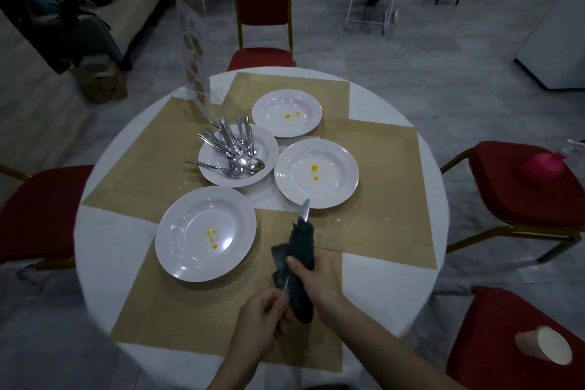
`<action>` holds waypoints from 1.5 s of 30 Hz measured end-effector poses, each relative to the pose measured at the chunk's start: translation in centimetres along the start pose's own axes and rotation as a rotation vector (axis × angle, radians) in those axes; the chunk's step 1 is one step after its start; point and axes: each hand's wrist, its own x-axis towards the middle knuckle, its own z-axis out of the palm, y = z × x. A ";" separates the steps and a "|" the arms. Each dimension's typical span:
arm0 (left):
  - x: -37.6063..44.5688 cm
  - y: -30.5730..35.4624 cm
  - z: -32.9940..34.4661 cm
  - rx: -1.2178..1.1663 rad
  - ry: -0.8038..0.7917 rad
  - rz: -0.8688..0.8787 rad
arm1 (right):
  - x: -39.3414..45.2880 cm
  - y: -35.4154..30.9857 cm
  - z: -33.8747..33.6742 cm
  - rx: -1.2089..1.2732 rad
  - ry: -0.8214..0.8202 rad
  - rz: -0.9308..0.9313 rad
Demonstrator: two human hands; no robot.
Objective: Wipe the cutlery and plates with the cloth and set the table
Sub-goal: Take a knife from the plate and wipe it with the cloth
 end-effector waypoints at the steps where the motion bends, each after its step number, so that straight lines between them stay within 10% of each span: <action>1: -0.1 -0.2 -0.3 -0.007 0.012 -0.002 | 0.4 -0.2 -0.4 0.005 0.017 0.007; 5: -0.3 -0.6 -0.7 0.030 -0.031 -0.011 | 2.2 -1.8 -3.0 0.055 0.180 0.026; 10: 0.2 -0.1 0.1 0.051 -0.051 0.013 | 0.8 0.1 -0.8 -0.001 -0.023 0.065; 17: -1.4 -3.8 -1.0 0.139 -0.091 -0.072 | 3.4 0.0 -6.4 -0.275 0.300 -0.072; 35: -0.9 -7.3 0.6 0.274 0.182 -0.113 | 1.8 3.7 -7.5 -0.180 0.124 -0.017; 45: -0.2 -8.2 -0.2 0.598 0.034 -0.054 | 2.2 2.9 -7.2 -0.132 0.100 -0.038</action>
